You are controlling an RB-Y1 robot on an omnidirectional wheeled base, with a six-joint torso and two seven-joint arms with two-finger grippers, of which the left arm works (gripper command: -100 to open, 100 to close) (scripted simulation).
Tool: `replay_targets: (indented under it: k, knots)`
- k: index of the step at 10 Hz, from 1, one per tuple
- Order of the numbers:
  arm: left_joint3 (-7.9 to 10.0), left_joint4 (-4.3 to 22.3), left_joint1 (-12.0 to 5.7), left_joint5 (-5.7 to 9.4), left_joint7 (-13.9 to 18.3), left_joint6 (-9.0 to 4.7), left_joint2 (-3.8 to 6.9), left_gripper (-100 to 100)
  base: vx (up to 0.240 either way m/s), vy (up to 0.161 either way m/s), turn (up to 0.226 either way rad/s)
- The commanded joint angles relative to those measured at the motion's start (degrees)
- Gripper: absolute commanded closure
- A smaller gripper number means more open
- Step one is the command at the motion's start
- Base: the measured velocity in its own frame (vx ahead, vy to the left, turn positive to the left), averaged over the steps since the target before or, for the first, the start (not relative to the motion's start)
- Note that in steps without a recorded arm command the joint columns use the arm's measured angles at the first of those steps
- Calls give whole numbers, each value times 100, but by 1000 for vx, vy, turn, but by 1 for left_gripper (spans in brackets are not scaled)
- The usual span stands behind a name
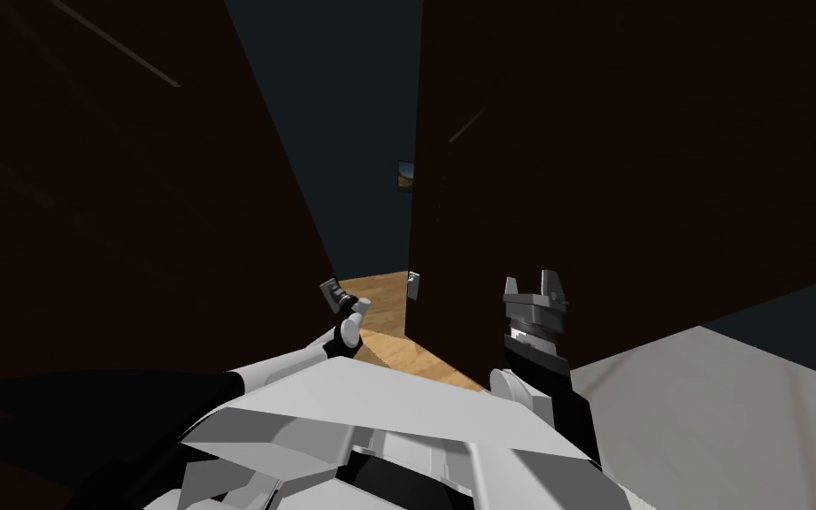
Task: Push the door open
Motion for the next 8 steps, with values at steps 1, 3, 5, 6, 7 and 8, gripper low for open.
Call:
replay_targets:
  k: [1, 3, 5, 6, 7, 8]
  knots:
    - [51, 60, -71, 18, -15, -168, 153, 100, 31, 75, -35]
    - [121, 64, -88, 61, -61, -252, 149, 100, 15, 71, -49]
    - [189, 68, -105, 104, -105, -334, 138, 100, 28, 57, -48]
    - [189, 68, -105, 104, -105, -334, 138, 100, 19, 23, 2]
    - [325, 76, -138, 188, -193, -498, 116, 100, 46, 76, -114]
    - [391, 80, -154, 229, -236, -578, 102, 100, 46, 155, -141]
